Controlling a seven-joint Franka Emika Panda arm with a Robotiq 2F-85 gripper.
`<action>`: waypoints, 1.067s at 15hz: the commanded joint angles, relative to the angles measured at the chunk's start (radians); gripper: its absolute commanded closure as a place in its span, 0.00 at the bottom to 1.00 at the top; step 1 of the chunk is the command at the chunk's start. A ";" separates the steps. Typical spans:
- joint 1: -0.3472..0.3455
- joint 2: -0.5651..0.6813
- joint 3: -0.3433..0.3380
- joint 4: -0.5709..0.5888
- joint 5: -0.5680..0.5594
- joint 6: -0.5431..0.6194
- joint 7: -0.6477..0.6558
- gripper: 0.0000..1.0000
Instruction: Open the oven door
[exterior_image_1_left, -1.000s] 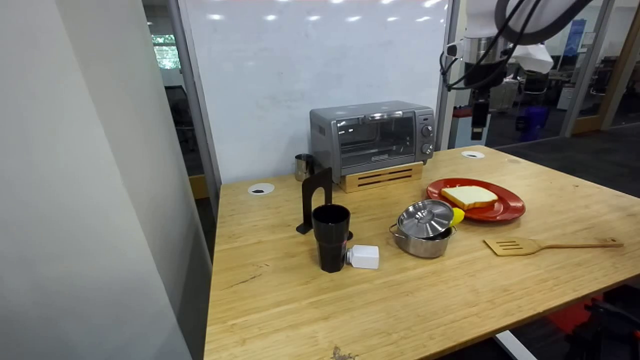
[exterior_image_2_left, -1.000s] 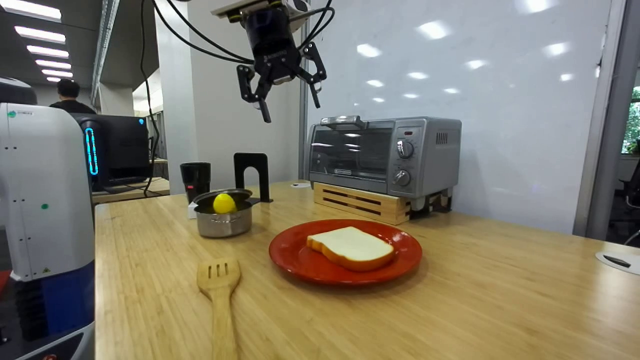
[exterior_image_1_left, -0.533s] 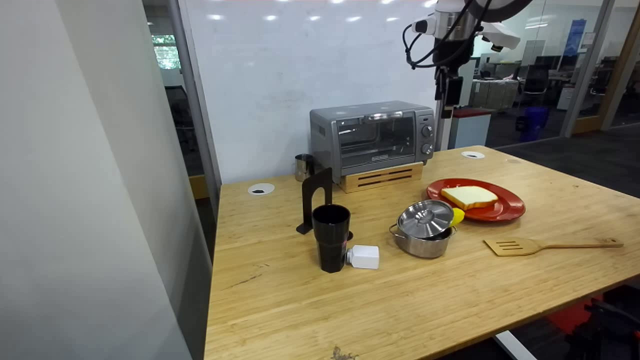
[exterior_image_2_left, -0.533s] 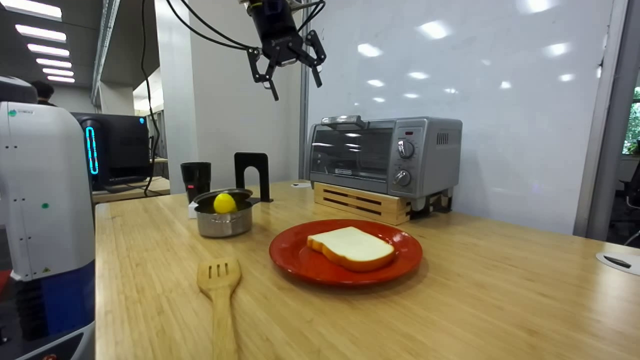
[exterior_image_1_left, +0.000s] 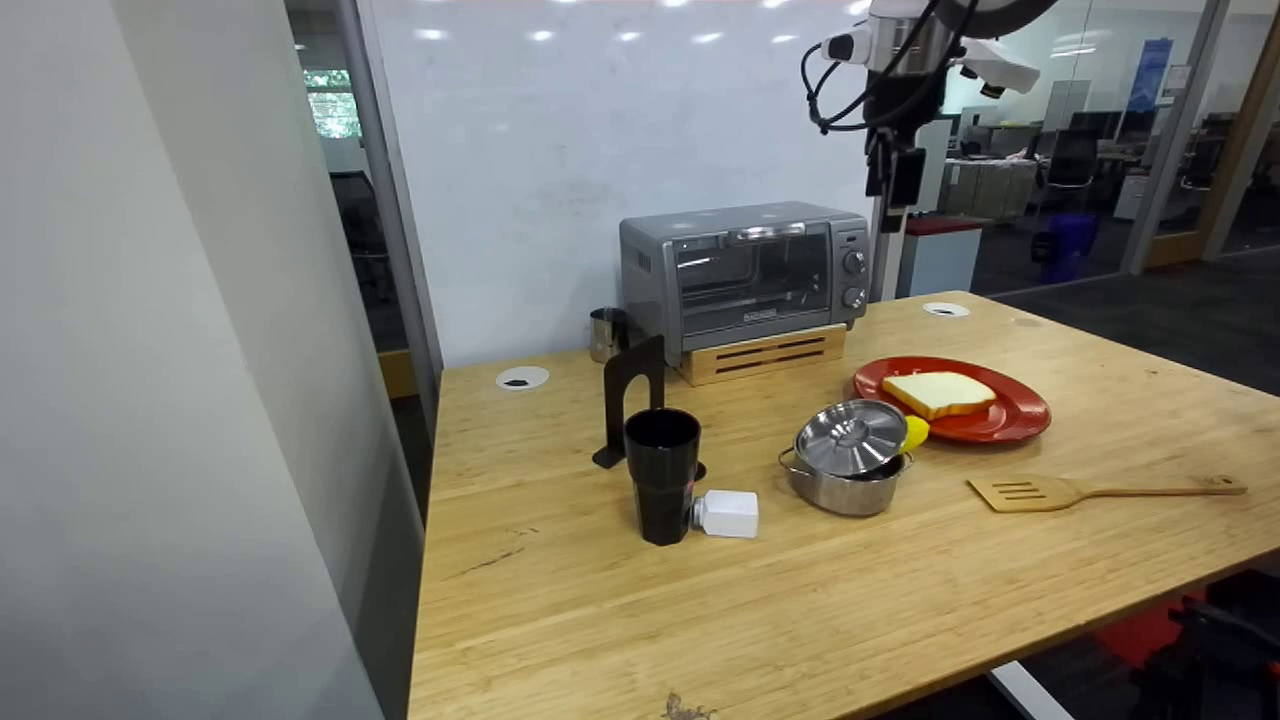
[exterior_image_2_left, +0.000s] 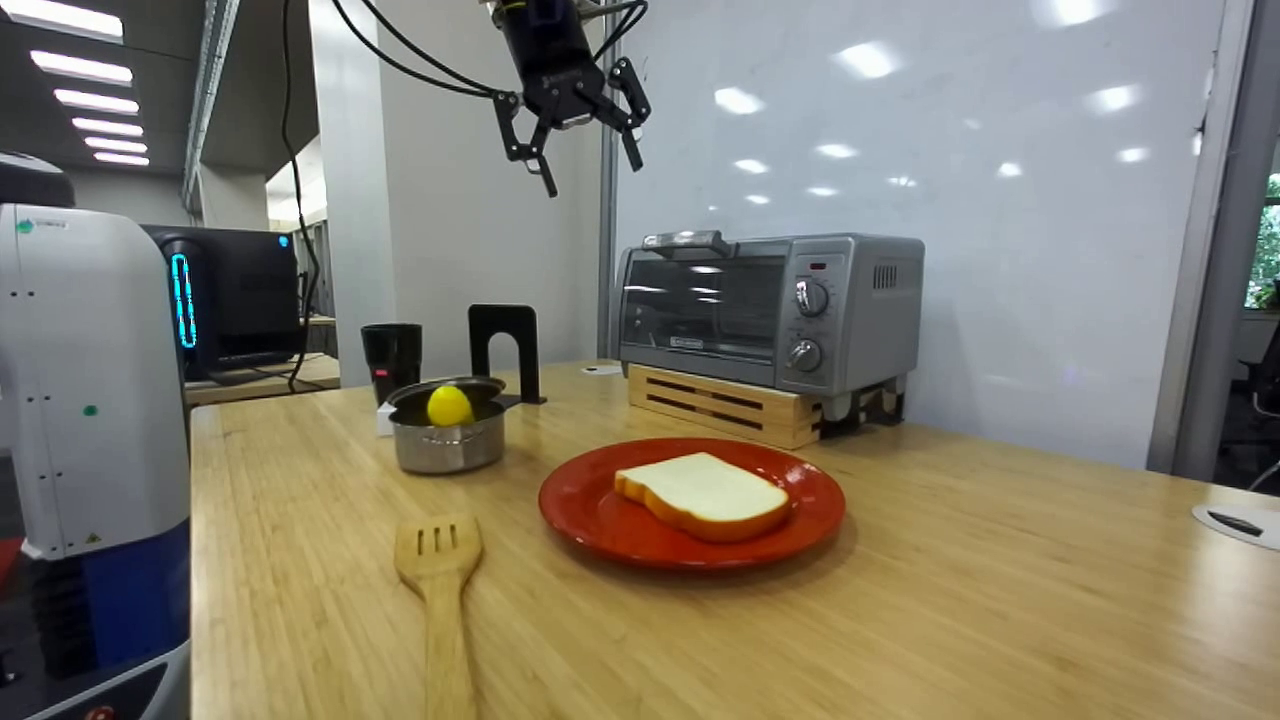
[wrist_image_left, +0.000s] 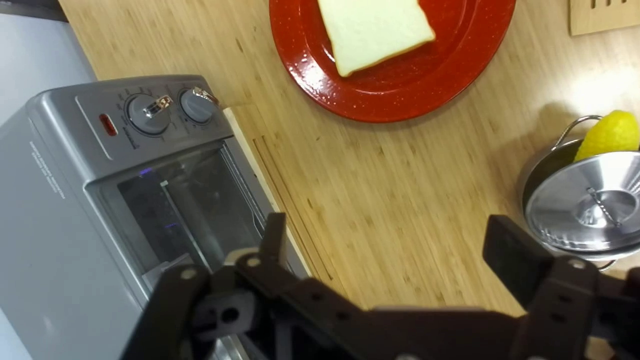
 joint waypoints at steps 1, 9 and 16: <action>-0.025 0.038 -0.002 0.023 -0.008 0.093 -0.013 0.00; -0.072 0.215 -0.007 0.088 -0.011 0.440 -0.218 0.00; -0.092 0.300 0.034 0.147 0.048 0.520 -0.392 0.00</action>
